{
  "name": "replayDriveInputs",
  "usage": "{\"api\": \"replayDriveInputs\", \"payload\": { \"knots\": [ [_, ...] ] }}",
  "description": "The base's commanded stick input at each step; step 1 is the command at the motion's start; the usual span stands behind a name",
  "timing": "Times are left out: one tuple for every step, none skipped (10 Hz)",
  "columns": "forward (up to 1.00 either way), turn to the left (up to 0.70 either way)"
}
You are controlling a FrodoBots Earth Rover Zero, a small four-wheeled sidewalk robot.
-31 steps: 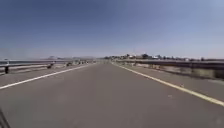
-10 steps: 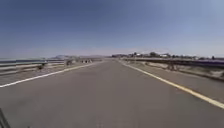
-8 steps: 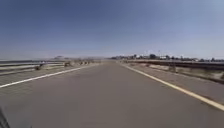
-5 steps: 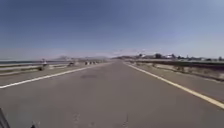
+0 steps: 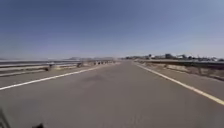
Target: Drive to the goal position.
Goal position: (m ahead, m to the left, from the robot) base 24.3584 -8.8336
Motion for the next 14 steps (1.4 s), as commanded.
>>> {"api": "replayDriveInputs", "payload": {
  "knots": [
    [1.0, 0.0],
    [1.0, 0.0],
    [1.0, 0.0],
    [1.0, 0.0],
    [1.0, 0.0],
    [1.0, 0.0],
    [1.0, 0.0],
    [1.0, 0.0],
    [1.0, 0.0],
    [1.0, 0.0],
    [1.0, -0.11],
    [1.0, -0.24],
    [1.0, 0.0],
    [1.0, 0.0]
  ]
}}
